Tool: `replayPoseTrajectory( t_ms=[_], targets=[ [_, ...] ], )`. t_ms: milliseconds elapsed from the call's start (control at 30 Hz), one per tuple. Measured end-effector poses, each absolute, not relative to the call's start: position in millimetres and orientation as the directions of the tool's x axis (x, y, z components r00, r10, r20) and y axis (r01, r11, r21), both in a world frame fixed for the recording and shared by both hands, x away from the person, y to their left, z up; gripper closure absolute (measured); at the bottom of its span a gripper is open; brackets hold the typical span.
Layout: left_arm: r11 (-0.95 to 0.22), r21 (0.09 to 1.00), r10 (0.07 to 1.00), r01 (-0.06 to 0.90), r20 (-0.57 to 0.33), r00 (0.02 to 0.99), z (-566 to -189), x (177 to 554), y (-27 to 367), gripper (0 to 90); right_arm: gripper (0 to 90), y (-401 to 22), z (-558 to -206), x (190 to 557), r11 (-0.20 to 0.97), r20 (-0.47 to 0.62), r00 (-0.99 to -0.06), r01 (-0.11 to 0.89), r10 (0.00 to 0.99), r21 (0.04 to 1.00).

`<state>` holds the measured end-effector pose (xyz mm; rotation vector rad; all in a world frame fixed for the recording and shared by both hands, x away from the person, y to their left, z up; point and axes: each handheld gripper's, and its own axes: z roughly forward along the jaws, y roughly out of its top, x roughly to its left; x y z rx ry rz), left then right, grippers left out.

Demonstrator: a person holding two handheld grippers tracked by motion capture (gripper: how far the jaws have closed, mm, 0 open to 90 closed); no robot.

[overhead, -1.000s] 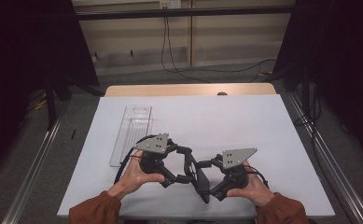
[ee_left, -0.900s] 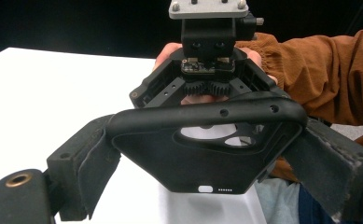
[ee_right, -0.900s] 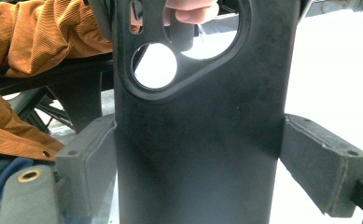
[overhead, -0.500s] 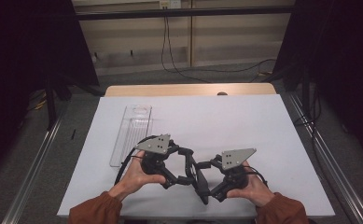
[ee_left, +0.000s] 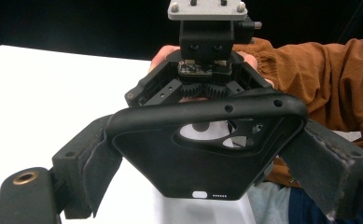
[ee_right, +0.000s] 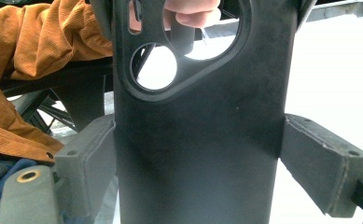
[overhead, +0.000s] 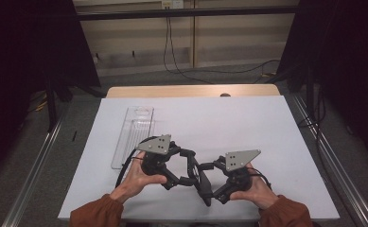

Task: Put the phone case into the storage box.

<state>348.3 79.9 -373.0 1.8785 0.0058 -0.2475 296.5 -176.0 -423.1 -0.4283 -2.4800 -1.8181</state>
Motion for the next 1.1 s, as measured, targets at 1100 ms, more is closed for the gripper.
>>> replayPoseTrajectory(
  t_ms=[1100],
  targets=[
    [-0.273,0.945,0.086,0.183,-0.165,0.983,-361,357,99,14.9,0.9,-193,-418,302,0.161,0.232,-0.91,0.3,0.344,0.94]
  ],
)
